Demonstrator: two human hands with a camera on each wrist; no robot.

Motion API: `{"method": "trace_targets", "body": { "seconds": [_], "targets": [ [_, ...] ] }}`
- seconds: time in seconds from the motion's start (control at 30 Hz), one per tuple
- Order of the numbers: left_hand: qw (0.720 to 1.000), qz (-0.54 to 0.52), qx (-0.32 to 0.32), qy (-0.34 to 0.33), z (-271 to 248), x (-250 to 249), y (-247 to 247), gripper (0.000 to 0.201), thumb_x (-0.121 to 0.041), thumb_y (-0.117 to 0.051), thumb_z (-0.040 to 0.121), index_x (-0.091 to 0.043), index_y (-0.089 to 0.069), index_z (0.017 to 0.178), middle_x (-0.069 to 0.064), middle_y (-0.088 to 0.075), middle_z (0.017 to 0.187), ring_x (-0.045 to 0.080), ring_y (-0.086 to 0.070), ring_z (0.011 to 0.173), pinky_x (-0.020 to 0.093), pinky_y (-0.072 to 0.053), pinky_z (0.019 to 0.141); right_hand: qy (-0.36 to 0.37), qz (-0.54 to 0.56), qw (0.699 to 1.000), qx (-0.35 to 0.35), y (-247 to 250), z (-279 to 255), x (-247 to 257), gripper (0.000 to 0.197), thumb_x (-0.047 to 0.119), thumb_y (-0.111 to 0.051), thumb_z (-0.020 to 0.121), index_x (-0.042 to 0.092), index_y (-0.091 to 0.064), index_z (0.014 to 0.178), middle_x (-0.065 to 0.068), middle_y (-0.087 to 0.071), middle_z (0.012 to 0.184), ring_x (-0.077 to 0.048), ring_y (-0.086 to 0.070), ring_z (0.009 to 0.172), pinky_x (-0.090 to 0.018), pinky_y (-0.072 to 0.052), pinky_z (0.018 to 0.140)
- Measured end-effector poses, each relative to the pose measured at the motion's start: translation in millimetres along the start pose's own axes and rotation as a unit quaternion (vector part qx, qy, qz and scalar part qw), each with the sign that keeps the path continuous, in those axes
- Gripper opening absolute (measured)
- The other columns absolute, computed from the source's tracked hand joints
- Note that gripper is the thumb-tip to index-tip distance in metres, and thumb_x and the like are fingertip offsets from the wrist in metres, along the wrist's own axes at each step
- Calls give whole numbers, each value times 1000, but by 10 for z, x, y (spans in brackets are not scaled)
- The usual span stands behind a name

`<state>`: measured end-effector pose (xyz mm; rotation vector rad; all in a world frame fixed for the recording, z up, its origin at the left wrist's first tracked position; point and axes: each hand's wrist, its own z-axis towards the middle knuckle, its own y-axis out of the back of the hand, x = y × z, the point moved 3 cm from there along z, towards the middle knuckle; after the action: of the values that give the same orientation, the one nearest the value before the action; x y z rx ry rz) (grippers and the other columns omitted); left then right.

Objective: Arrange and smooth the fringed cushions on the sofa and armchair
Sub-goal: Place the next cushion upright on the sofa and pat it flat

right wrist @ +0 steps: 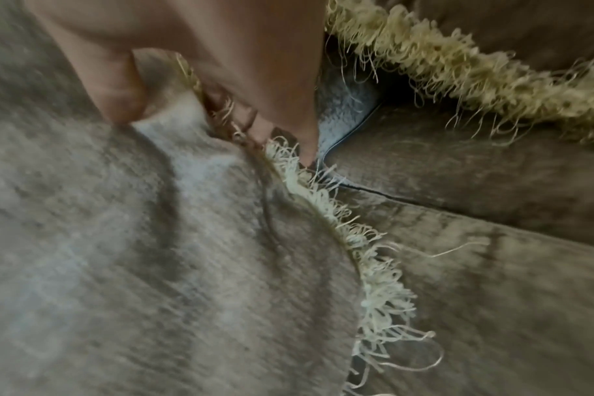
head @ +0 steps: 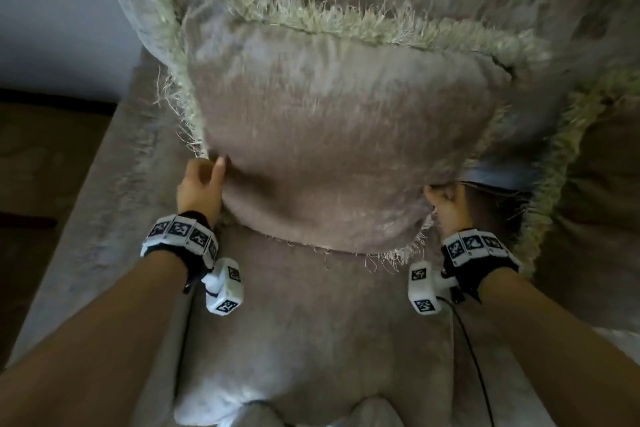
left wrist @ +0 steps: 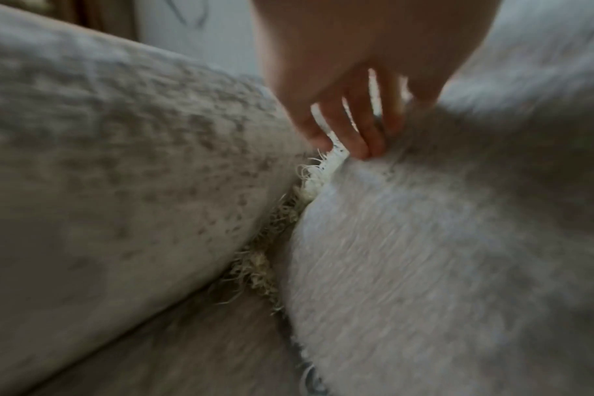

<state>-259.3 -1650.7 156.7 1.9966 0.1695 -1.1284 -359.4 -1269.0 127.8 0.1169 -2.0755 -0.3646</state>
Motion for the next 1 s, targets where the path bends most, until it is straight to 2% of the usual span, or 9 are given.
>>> {"method": "trace_targets", "body": {
  "seconds": [0.1, 0.23, 0.37, 0.47, 0.6, 0.7, 0.8, 0.9, 1.0],
  "targets": [
    [987, -149, -60, 17, 137, -272, -32, 43, -45, -50, 90, -11, -47, 116, 6, -55, 112, 23, -54, 108, 38, -43, 99, 11, 74, 997, -6, 10, -7, 121, 48, -4, -56, 84, 1, -42, 129, -9, -56, 121, -15, -57, 97, -22, -51, 82],
    [987, -155, -12, 43, 321, -555, -149, 50, -39, -27, 100, -7, -32, 139, 15, -36, 145, 28, -34, 134, 35, -25, 111, -21, 139, 990, 24, -22, -9, 185, 26, -1, -46, 84, 17, -52, 102, 4, -64, 78, -4, -64, 64, -23, -52, 58],
    [992, -114, -13, 57, 291, -583, -122, 29, -35, -28, 100, -11, -41, 108, 18, -47, 132, 28, -44, 123, 29, -30, 94, -72, 152, 985, 46, -7, -24, 296, 30, 7, -49, 81, 17, -53, 109, -4, -60, 92, -24, -58, 94, -28, -48, 62],
    [992, -118, -9, 51, 230, -600, -13, 46, -40, -30, 98, -6, -44, 125, 16, -48, 133, 29, -42, 127, 34, -29, 104, -77, 193, 978, 36, 59, -108, 379, 38, 9, -45, 81, 19, -49, 117, -5, -59, 98, -25, -57, 95, -32, -43, 66],
    [992, -104, 9, 76, 144, -515, 44, 35, -47, -29, 98, -19, -46, 109, 8, -51, 126, 26, -39, 129, 32, -27, 100, -72, 201, 976, 32, 96, -173, 368, 36, 5, -41, 83, 22, -48, 115, -2, -58, 93, -21, -57, 86, -33, -44, 68],
    [991, -68, 29, 108, 159, -297, 7, 60, -54, -28, 95, -5, -40, 127, 19, -46, 134, 33, -43, 124, 41, -30, 104, -98, 139, 985, 29, 17, -140, 212, 32, 5, -44, 85, 17, -45, 115, -8, -54, 97, -28, -55, 90, -33, -43, 69],
    [993, -36, 11, 108, 199, -215, -48, 57, -50, -29, 96, -6, -39, 130, 18, -48, 132, 35, -46, 122, 42, -33, 102, -99, 44, 994, -22, -73, -26, 126, 36, 5, -47, 84, 14, -43, 119, -11, -50, 111, -27, -49, 98, -36, -39, 81],
    [995, -37, -54, 69, 191, -357, -27, 49, -42, -34, 98, -10, -34, 135, 15, -37, 141, 33, -44, 124, 40, -34, 102, -11, -89, 977, -193, -31, -148, 298, 48, 4, -52, 77, 3, -48, 124, -19, -45, 131, -33, -46, 112, -38, -37, 93],
    [994, -42, -76, 63, 64, -507, -51, 57, -43, -34, 97, -16, -20, 145, 14, -20, 150, 34, -43, 126, 41, -35, 102, 237, -110, 930, -257, -124, -549, 719, 46, 10, -56, 79, -3, -46, 122, -24, -41, 131, -36, -38, 122, -32, -28, 99]
  ]
}}
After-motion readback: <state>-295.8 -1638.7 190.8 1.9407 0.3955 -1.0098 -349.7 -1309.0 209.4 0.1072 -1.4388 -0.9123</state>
